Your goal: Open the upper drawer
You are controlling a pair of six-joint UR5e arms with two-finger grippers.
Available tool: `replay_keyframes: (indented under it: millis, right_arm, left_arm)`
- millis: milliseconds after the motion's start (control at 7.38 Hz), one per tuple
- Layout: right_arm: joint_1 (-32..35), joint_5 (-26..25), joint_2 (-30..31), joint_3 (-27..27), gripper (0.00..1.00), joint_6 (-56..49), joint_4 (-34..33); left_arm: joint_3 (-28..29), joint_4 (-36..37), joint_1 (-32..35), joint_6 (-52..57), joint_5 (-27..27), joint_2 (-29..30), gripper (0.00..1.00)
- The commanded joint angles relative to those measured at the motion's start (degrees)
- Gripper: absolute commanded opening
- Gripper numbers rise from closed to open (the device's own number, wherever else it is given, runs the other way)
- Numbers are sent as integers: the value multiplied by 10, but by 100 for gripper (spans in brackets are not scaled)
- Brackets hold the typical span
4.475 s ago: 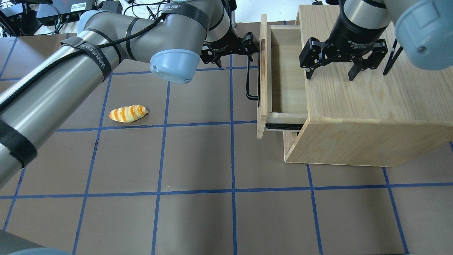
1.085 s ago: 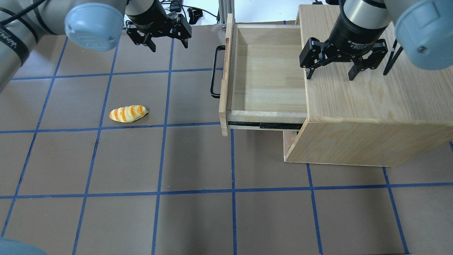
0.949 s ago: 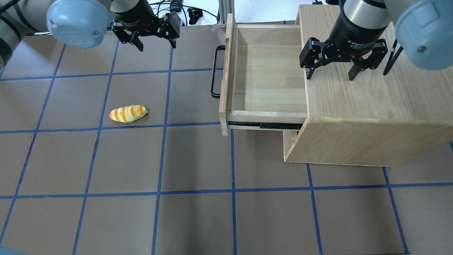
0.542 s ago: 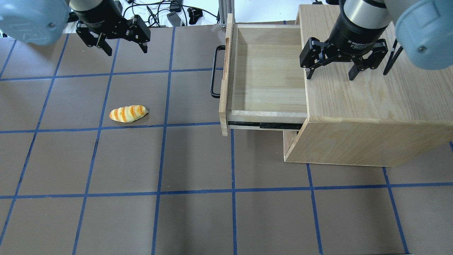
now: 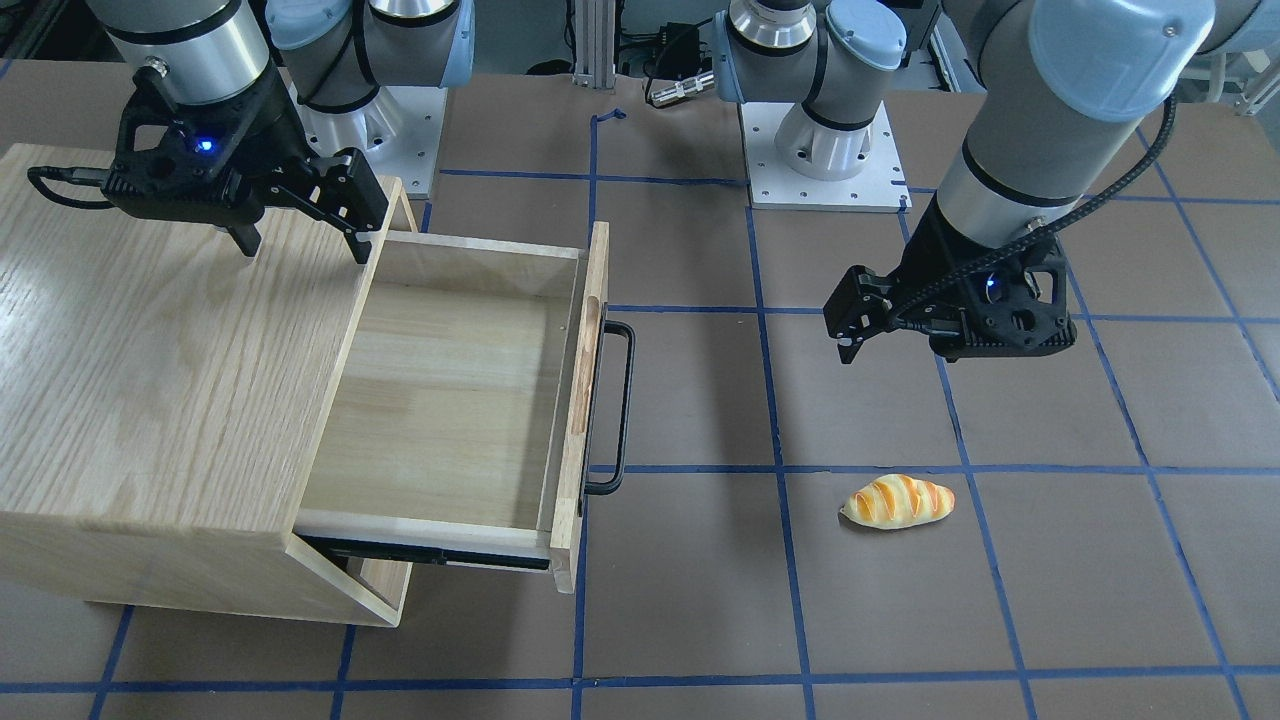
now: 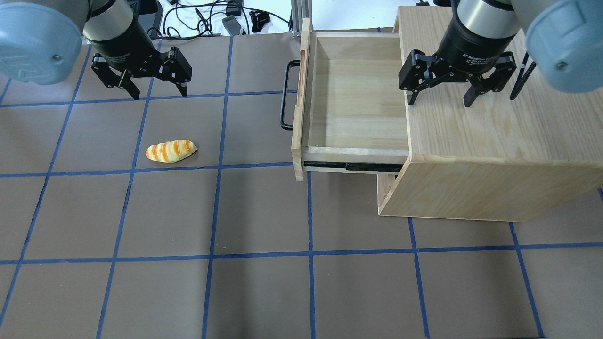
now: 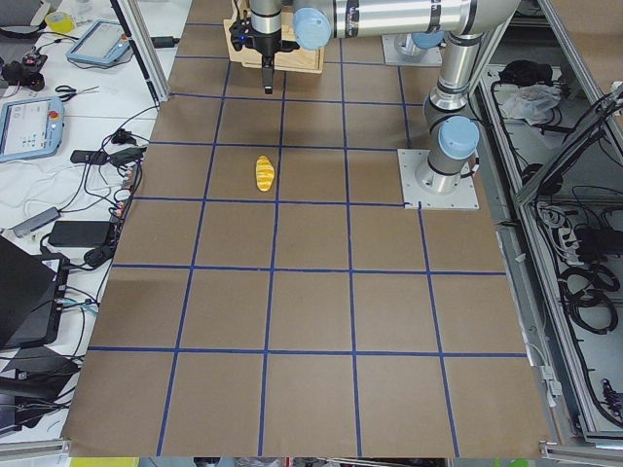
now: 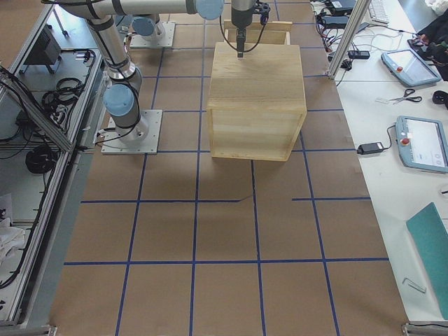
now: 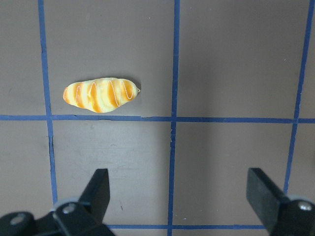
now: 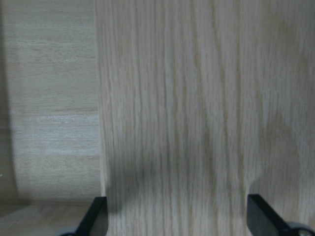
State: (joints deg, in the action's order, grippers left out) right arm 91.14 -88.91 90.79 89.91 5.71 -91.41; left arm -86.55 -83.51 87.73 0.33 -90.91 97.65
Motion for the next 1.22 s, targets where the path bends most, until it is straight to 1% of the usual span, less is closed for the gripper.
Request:
replay_keyframes:
  millis: [0, 407, 1085]
  right_arm:
    - [0, 1, 0, 0, 100, 0, 0]
    - [0, 1, 0, 0, 100, 0, 0]
    - [-1, 0, 0, -1, 100, 0, 0]
  left_arm:
    - [-2, -14, 9, -1, -25, -4, 100]
    - [5, -45, 12, -1, -21, -25, 100]
    - [5, -48, 9, 0, -23, -31, 100]
